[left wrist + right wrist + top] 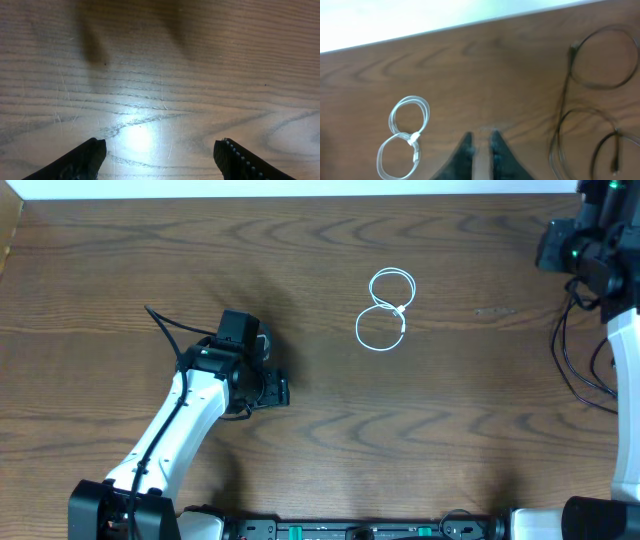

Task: Untangle cables
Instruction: 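Move the right gripper back to the white cable and grasp it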

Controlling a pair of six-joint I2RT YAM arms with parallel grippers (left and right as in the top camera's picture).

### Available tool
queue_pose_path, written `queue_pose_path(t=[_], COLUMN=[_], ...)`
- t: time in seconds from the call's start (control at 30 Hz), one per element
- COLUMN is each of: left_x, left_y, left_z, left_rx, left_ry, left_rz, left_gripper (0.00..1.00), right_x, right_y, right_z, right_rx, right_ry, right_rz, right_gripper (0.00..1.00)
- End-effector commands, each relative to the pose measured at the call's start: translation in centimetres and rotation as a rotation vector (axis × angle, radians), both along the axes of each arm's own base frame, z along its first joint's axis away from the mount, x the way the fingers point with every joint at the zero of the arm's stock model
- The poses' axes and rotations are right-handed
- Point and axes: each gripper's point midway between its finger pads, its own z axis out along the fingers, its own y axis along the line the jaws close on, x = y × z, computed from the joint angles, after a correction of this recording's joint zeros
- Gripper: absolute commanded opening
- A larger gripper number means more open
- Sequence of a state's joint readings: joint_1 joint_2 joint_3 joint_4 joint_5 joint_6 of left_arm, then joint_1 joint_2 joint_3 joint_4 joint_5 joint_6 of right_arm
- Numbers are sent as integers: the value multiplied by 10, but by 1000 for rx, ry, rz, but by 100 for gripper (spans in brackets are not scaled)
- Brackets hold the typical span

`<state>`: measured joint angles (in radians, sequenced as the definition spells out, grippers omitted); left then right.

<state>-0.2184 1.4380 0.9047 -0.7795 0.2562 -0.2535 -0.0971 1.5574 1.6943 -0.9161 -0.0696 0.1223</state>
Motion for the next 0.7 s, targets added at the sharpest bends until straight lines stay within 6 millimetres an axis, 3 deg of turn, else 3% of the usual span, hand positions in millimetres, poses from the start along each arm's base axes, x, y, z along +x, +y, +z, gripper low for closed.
queue_pose_path(t=[0.0, 0.1, 0.43, 0.53, 0.67], left_x=[-1, -2, -2, -2, -2], left_y=[1, 1, 1, 1, 1], left_z=[-2, -2, -2, -2, -2], left_rx=[8, 9, 9, 9, 9], left_ry=[-2, -1, 1, 1, 2], left_rz=[-17, -17, -18, -18, -18], left_gripper=[74, 75, 74, 75, 74], right_x=[-2, -8, -8, 4, 30], right_y=[39, 60, 148, 168, 174], right_z=[-20, -49, -153, -182, -219], right_rx=[106, 126, 12, -71, -227], right_ry=[69, 178, 427, 425, 413], right_rz=[165, 242, 615, 711, 686], right_gripper=[22, 36, 51, 51, 54])
